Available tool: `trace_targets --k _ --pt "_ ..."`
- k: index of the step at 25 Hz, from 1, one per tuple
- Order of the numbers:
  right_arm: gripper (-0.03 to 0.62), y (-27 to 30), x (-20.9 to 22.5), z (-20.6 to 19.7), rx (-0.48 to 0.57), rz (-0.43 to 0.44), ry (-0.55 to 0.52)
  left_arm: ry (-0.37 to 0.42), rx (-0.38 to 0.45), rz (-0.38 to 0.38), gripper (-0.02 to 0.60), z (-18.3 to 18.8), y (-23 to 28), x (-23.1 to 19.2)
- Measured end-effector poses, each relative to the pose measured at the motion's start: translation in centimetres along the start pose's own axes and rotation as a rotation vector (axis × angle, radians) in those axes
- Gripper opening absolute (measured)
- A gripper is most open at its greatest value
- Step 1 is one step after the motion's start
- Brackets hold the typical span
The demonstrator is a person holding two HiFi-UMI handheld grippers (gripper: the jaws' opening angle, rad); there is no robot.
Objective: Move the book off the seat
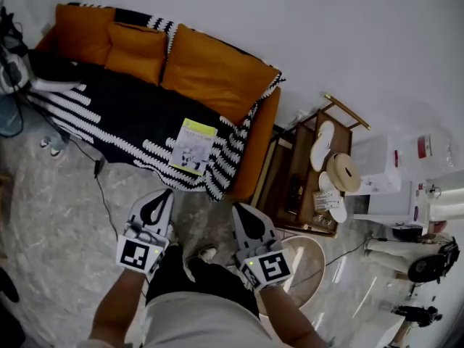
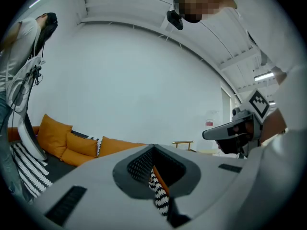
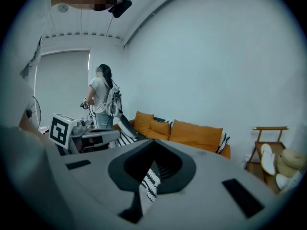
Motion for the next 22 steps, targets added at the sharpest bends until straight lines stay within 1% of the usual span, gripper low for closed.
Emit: trace_targets --k 4,8,10,12,15,18,20,22 --pt "0.02 1.5 2.0 -2.3 -0.027 -0.028 0.025 -0.005 -0.029 -0.004 0.017 -2.6 2.6 -1.7" --pt "0.02 3.7 3.4 -6.5 -0.066 -0.035 0.055 -0.02 -0.069 -0.017 0.017 -7.1 5.2 -3.5" --pt "0.02 5.3 4.0 -8.4 -0.084 -0.031 0.063 -0.046 -0.095 -0.02 0.017 -9.7 6.5 -4.9" --pt "0.02 7.1 4.2 -10.0 -0.096 -0.023 0.061 -0.065 -0.101 -0.027 0.017 -12.1 7.8 -6.6" --pt "0.02 10.1 4.1 -12.0 -0.088 0.007 0.063 -0.071 -0.123 -0.057 0.017 -15.5 9.6 -8.5" --pt "0.02 11.9 4.7 -14.2 -0.08 0.016 0.069 -0.051 -0.165 -0.063 0.018 -19.2 10.9 -9.4" --pt "0.02 12.5 5.1 -15.4 -0.083 0.01 0.082 -0.059 -0.19 -0.066 0.022 -21.3 11.5 -9.5" --pt "0.02 12.8 5.4 -16.6 -0.085 0.012 0.084 -0.081 -0.211 -0.086 0.048 -23.3 12.0 -9.5"
Point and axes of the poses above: the fingertips, and each gripper's own axes: y forward along the fingers, x to its right, z out of its top, the point moved 2 cm from there along -y, backward along the fingers, and after that the axes turned 1 degree about y, right-handed, at the moved point
